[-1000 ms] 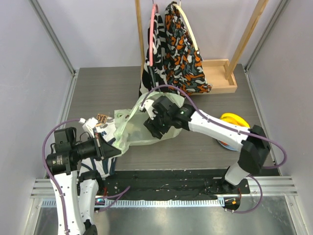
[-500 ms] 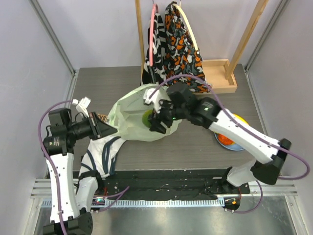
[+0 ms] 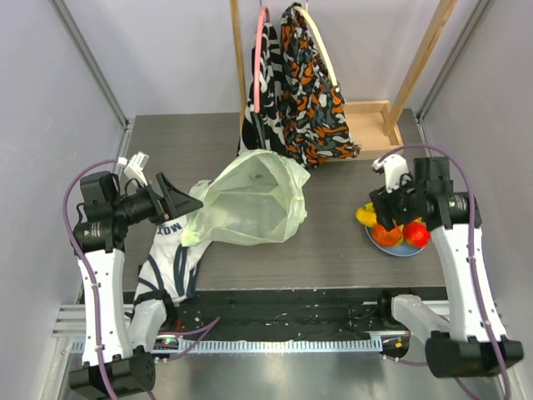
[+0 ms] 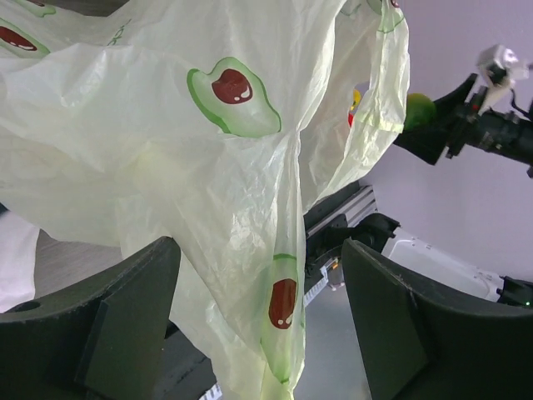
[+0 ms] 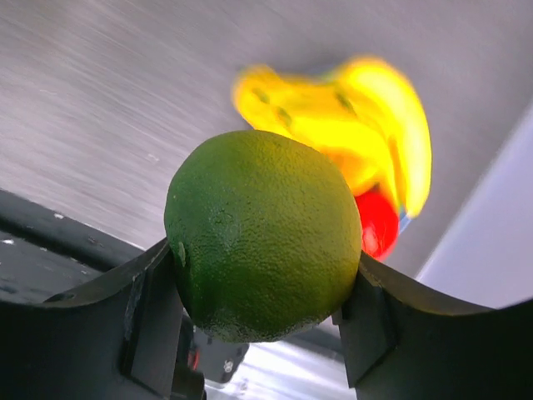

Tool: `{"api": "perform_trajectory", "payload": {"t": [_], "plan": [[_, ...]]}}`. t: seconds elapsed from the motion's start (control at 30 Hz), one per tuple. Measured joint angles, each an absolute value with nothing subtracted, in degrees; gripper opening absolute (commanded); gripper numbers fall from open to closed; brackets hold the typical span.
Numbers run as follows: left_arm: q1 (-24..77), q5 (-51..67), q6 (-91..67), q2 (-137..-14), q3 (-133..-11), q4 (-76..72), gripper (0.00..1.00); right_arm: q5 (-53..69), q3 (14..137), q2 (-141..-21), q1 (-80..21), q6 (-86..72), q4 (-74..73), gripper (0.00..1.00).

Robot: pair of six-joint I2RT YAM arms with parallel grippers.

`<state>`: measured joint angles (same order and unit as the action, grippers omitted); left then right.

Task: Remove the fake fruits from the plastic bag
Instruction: Place the fake fruit on the plate.

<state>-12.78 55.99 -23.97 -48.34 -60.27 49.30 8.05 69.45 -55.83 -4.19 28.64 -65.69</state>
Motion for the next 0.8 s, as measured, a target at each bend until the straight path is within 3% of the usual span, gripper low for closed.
{"api": "perform_trajectory", "payload": {"t": [0.23,0.8], "plan": [[-12.78,56.1,-24.12,-47.59,-59.7,48.51,0.84,9.78,68.25,-69.58,18.85,30.72,-64.45,0.14],[-13.32,56.03,-24.99,-45.08,-58.89,48.05,0.84,8.19,63.88,-78.54,21.04,34.04,-57.82,0.28]]}}
